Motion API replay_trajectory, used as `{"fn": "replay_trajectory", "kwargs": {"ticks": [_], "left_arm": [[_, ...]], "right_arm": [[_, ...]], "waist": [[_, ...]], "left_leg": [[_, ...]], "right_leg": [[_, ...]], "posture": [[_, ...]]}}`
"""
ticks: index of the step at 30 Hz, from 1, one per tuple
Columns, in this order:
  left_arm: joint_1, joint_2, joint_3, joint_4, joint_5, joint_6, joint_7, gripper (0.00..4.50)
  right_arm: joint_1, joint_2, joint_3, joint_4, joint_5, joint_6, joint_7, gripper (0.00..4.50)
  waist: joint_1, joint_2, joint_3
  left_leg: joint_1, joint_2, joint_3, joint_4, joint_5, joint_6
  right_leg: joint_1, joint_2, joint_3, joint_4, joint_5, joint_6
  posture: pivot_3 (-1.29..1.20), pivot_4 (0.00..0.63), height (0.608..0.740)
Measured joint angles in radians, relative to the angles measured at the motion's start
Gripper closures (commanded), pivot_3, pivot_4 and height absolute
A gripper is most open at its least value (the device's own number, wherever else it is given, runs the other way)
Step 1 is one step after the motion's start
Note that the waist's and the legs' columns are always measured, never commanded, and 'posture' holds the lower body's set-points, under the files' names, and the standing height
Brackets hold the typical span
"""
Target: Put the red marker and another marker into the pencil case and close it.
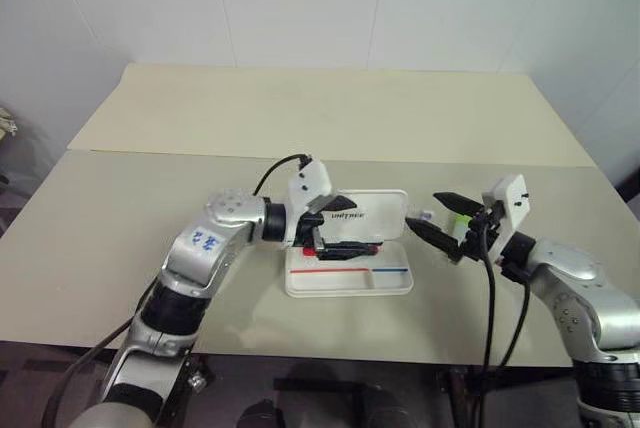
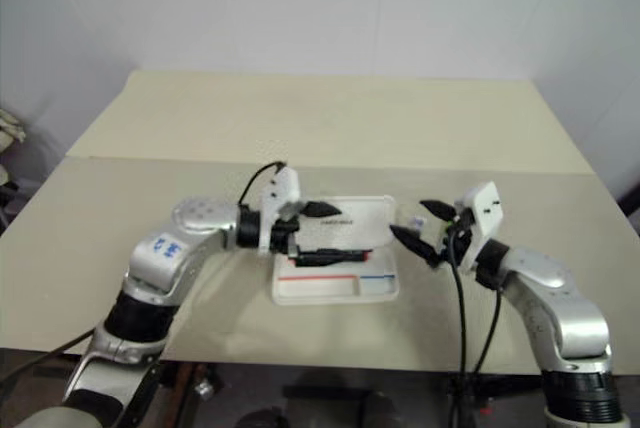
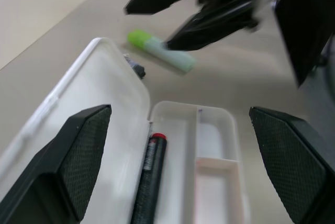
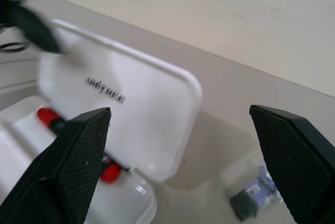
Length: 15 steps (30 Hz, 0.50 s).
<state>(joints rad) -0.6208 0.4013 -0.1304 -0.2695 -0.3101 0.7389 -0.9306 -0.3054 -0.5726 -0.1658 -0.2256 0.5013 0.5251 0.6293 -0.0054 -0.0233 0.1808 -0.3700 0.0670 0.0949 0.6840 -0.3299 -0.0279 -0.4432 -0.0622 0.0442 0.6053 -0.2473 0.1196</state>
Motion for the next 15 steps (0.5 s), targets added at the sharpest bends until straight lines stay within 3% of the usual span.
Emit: {"fn": "replay_trajectory", "kwargs": {"ticks": [5,15], "left_arm": [[0.119,0.007,0.094,-0.085,-0.084,-0.082,0.001,0.01],[0.382,0.094,0.227,-0.236,-0.163,-0.228,0.011,0.01]], "right_arm": [[-0.034,0.021,0.046,0.03,-0.115,0.026,-0.123,0.0],[-0.034,0.058,-0.005,0.038,-0.172,0.073,-0.295,0.0]], "waist": [[0.003,0.0,0.0],[-0.002,0.0,0.0]], "left_leg": [[0.0,0.0,0.0,0.0,0.0,0.0],[0.0,0.0,0.0,-0.001,0.0,0.0]], "right_leg": [[0.0,0.0,0.0,0.0,0.0,0.0],[0.0,0.0,0.0,-0.001,0.0,0.0]], "posture": [[0.0,0.15,0.74],[0.0,0.15,0.74]]}}
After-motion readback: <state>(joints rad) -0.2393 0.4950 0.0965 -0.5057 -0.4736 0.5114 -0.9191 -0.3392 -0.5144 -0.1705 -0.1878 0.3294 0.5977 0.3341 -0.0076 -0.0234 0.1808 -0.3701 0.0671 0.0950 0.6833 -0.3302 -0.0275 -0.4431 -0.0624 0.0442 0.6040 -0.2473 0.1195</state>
